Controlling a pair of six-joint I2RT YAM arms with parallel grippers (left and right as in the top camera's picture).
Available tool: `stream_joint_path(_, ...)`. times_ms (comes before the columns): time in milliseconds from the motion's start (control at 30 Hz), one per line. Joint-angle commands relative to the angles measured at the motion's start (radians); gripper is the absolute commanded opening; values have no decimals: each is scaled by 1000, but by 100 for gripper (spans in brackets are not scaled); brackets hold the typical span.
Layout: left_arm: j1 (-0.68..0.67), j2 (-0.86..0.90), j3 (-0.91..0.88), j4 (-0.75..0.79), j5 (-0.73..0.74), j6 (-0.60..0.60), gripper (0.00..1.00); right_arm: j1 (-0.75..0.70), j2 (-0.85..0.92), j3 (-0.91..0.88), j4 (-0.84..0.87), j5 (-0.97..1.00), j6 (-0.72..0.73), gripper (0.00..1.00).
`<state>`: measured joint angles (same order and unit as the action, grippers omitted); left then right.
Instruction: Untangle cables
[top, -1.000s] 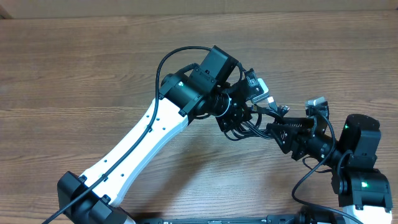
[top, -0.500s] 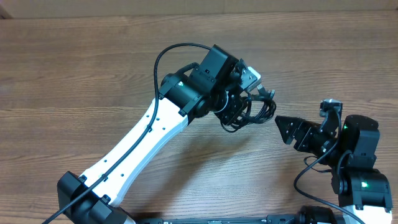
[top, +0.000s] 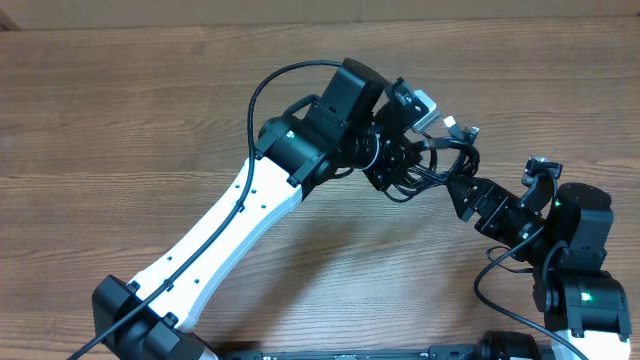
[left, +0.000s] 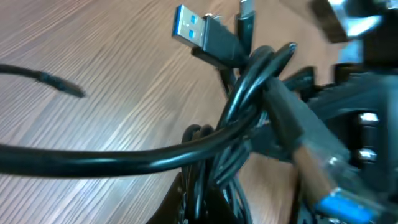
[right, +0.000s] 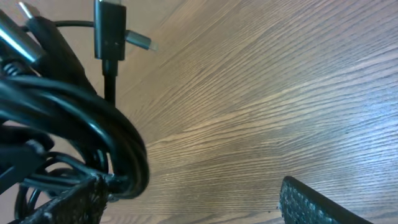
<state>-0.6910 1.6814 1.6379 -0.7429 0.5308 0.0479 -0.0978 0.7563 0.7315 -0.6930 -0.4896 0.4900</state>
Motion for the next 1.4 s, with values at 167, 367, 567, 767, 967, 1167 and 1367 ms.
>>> stream_joint_path(167, 8, -29, 22, 19, 176, 82, 4, -3, 103, 23, -9, 42, 8, 83)
stream_joint_path(367, 8, -29, 22, 41, 135, 86, 4, -3, 127, 23, 4, 6, 8, 80)
stream_joint_path(567, 8, -29, 22, 36, 88, 82, 4, -3, 127, 23, 41, -107, -53, 80)
stream_joint_path(767, 13, -29, 22, 37, -18, -19, 4, -3, 127, 23, 45, -163, -132, 81)
stream_joint_path(967, 32, -28, 22, 29, -66, -100, 4, -3, 111, 23, 42, -164, -132, 81)
stream_joint_path(1167, 92, -28, 22, 6, -39, -216, 4, -3, 41, 23, 41, -138, -63, 81)
stream_joint_path(1367, 95, -28, 22, 39, 140, -41, 4, -3, 30, 23, 53, -137, 162, 79)
